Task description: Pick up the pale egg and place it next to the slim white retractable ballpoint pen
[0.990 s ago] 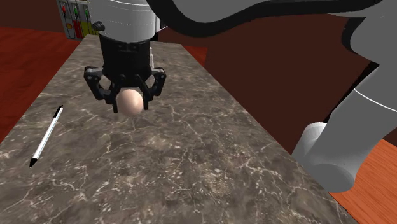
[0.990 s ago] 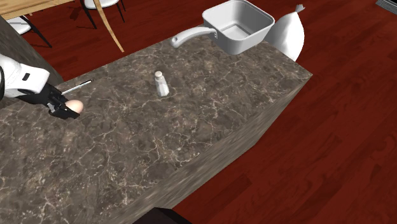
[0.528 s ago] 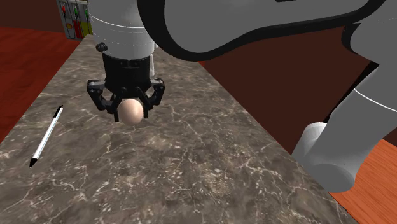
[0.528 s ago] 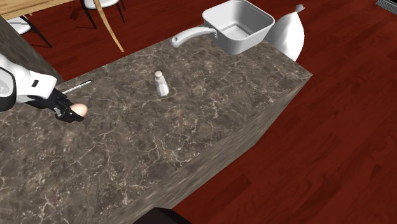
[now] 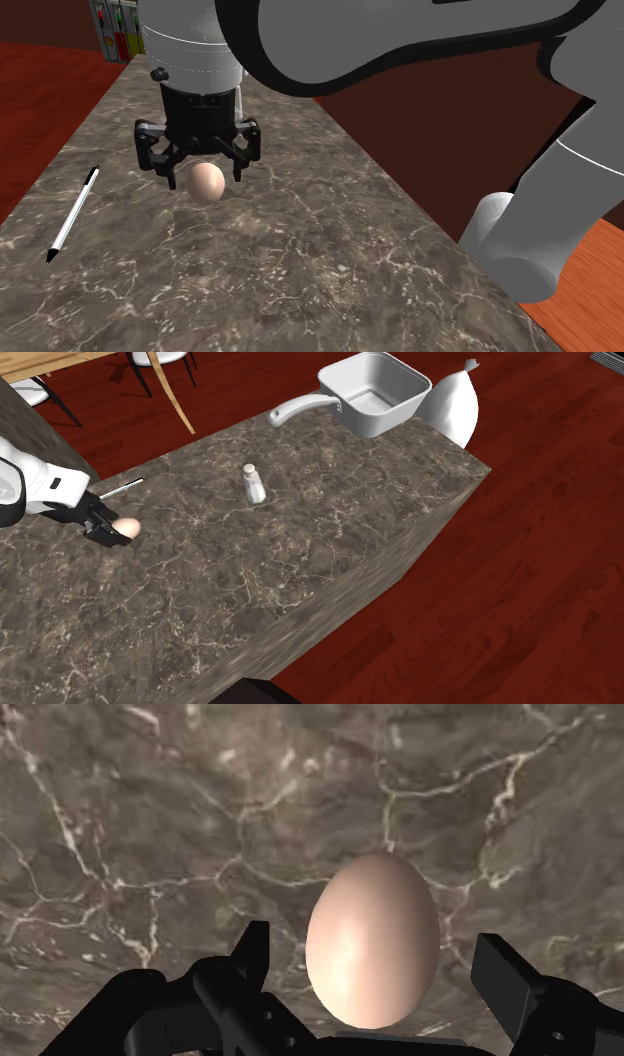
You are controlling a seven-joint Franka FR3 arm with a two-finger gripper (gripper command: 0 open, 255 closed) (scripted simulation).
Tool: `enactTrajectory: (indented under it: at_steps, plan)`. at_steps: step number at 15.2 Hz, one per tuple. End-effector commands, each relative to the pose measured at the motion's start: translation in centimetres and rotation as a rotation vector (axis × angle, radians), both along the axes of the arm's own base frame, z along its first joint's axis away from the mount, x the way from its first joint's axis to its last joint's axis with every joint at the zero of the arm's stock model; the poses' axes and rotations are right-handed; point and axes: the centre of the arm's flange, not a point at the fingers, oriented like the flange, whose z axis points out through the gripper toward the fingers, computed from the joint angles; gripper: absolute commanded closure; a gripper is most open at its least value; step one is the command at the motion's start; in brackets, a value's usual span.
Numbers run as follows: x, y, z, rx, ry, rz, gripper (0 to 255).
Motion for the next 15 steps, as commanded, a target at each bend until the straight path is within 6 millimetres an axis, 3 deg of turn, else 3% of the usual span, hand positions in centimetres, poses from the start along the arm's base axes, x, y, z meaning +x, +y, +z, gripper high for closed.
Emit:
enactTrajectory:
  at_steps: [1, 3, 7, 15]
  plan:
    - [0.0, 0.0, 0.0, 0.0, 0.0, 0.0, 0]
    - [0.0, 0.0, 0.0, 0.0, 0.0, 0.0, 0]
    - [-0.9, 0.4, 4.9, 0.0, 0.0, 0.0, 0]
    - [-0.9, 0.4, 4.9, 0.0, 0.0, 0.0, 0]
